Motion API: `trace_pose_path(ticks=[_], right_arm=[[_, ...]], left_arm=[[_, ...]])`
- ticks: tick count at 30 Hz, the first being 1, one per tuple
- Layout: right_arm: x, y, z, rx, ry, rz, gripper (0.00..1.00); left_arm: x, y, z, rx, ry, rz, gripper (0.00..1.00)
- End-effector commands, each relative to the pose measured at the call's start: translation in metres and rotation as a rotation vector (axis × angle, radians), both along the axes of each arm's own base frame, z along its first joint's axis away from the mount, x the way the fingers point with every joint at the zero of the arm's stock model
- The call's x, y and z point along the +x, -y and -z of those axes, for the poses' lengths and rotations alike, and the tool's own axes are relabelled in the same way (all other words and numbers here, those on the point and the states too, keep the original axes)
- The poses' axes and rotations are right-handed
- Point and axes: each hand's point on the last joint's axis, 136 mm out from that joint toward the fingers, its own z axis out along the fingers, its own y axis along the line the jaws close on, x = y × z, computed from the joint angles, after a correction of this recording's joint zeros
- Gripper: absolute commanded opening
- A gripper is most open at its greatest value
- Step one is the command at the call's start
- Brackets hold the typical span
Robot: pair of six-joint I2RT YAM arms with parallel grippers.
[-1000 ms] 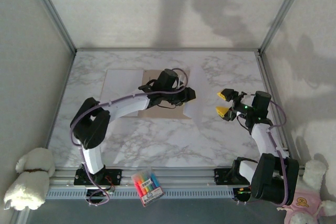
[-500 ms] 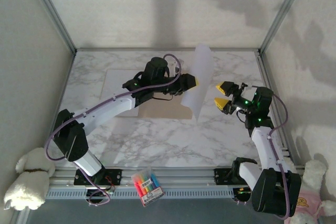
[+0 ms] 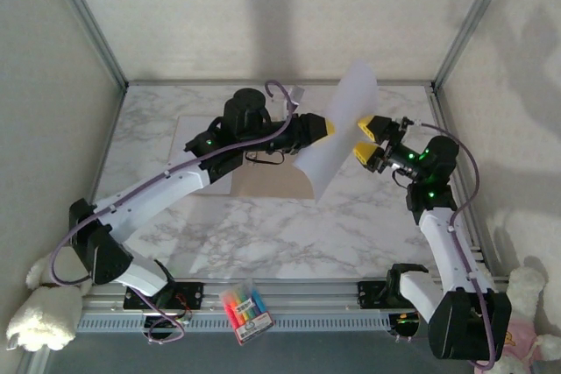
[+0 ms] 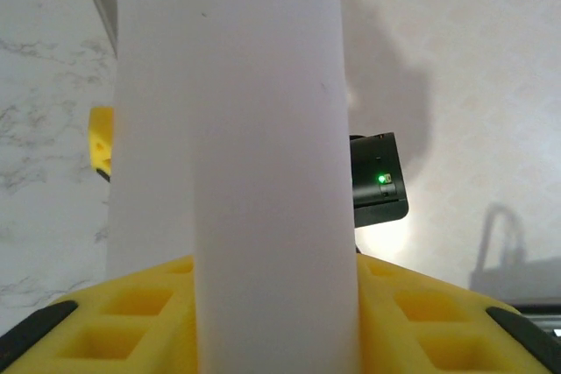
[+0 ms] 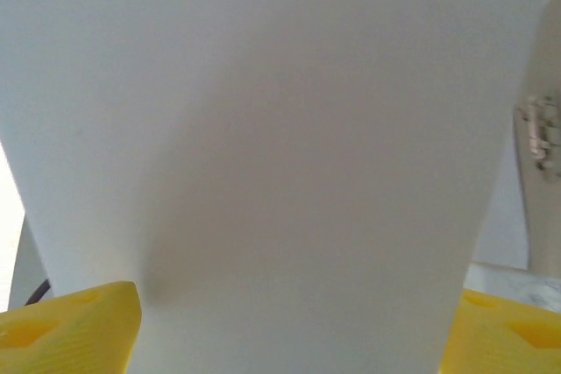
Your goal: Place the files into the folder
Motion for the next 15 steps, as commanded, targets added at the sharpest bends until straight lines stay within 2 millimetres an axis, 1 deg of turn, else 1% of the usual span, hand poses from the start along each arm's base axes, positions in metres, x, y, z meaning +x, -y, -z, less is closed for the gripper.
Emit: trace_pose_path(ticks=[1, 3, 5, 8, 10, 15], right_arm=[[-0.013, -0.002, -0.061, 0.035, 0.174, 0.006, 0.85], [-0.015, -0.003, -0.070, 0.050, 0.189, 0.002, 0.85], [-0.015, -0.004, -0.071, 0.057, 0.189, -0.002, 0.85], [-0.016, -0.005, -0.067, 0.059, 0.181, 0.000, 0.84], [-0.016, -0.005, -0.065, 0.063, 0.179, 0.000, 0.84], [-0.015, -0.005, -0.059, 0.069, 0.164, 0.002, 0.82]], left_arm=[[-0.007, -0.008, -0.025, -0.051, 0.021, -0.008, 0.40], [-0.006, -0.012, -0.023, -0.053, 0.017, -0.024, 0.39], [-0.002, -0.017, -0.020, -0.055, 0.013, -0.046, 0.39], [0.003, -0.024, -0.016, -0.069, -0.004, -0.072, 0.39], [0.005, -0.025, -0.013, -0.062, -0.005, -0.082, 0.38], [0.012, -0.033, 0.003, -0.038, -0.030, -0.116, 0.38]])
